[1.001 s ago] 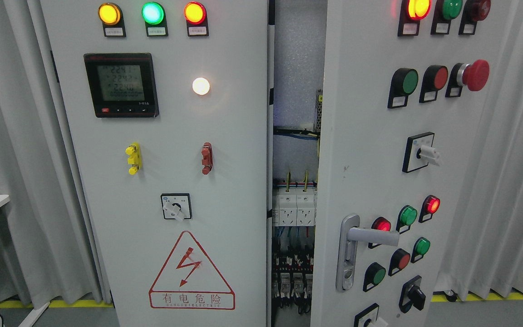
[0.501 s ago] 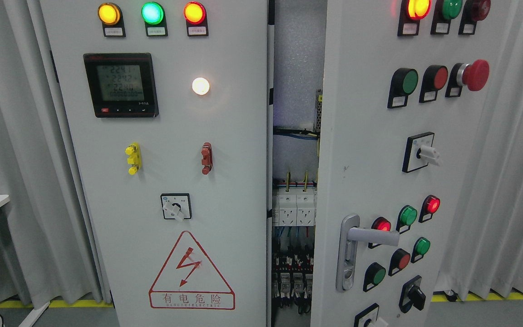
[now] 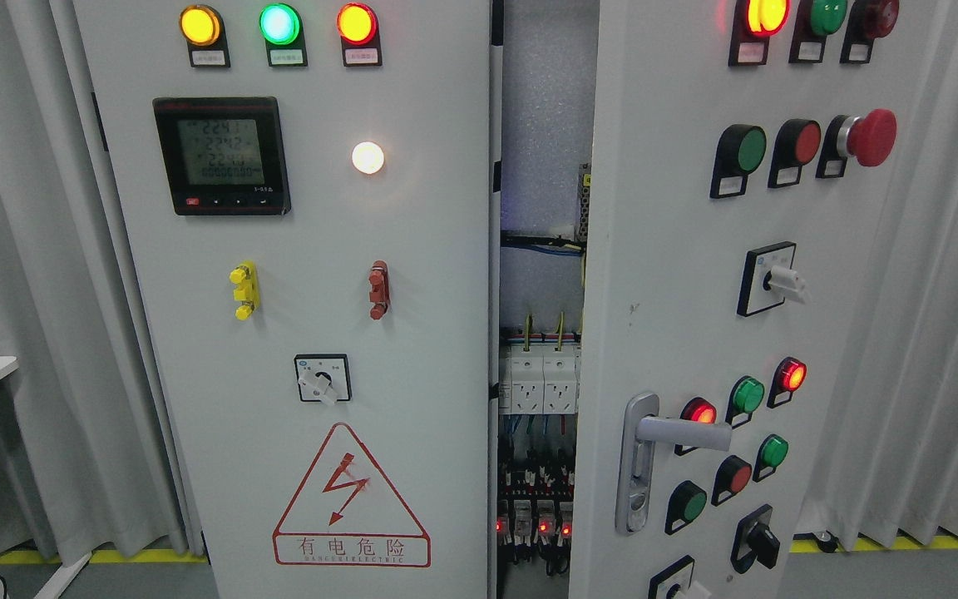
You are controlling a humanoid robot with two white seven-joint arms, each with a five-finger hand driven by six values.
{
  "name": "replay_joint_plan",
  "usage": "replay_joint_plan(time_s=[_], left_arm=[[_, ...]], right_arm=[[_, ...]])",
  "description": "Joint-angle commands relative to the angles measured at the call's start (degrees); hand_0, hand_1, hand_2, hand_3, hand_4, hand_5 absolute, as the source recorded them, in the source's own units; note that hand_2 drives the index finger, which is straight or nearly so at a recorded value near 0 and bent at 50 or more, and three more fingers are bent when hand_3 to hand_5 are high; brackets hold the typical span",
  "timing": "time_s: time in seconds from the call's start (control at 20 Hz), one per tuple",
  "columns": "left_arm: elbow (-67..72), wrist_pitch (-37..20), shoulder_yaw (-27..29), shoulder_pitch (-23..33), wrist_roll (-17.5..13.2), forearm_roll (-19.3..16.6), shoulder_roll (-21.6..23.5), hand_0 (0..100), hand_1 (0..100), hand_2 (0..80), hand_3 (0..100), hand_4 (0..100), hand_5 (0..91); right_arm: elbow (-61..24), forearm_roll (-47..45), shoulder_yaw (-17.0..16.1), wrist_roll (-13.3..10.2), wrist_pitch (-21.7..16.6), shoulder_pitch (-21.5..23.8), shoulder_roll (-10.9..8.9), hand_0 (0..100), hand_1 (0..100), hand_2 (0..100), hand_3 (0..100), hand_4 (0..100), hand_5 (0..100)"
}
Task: Open door with both hands
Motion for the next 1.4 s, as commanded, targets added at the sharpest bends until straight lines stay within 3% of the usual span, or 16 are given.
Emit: replay_joint_plan(time_s=[0.0,0.1,0.35,0.6,0.8,1.05,1.35], left_arm=[[-37.86,7.16,-0.59,-0.50,-0.59,6.64,3.17,29,0,2.7,3,4,0.0],[-40.42,8.40,-0.59,-2.60,-0.59,8.84,3.26,29,0,2.7,3,4,0.0],[-42.80,14.11,-0.41,-12.79,-0.59,19.02,3.00,29,0,2.7,3,4,0.0],[-45.00,20.26,-0.32,-18.07,-0.50,24.75,0.37,29,0,2.7,3,3,0.0],[-43.34,24.40,-0.32,-25.00,-0.50,25.63,-1.57,29,0,2.7,3,4,0.0],[-35.08,25.63,-0.59,-35.46,-0.50,25.55,-3.68,29,0,2.7,3,4,0.0],[-32.62,27.74,-0.58,-39.95,-0.41,25.81,-7.37,29,0,2.7,3,3,0.0]], right_arm=[[0.00,0.00,0.02,0.03,0.03,0.05,0.00,22,0,0,0,0,0],[0.00,0.00,0.02,0.03,0.03,0.05,0.00,22,0,0,0,0,0],[0.00,0.00,0.02,0.03,0.03,0.05,0.00,22,0,0,0,0,0],[0.00,0.00,0.02,0.03,0.03,-0.04,0.00,22,0,0,0,0,0],[0.00,0.00,0.02,0.03,0.03,-0.04,0.00,22,0,0,0,0,0],[0.00,0.00,0.02,0.03,0.03,-0.04,0.00,22,0,0,0,0,0],[0.00,0.00,0.02,-0.06,0.03,-0.04,0.00,22,0,0,0,0,0]])
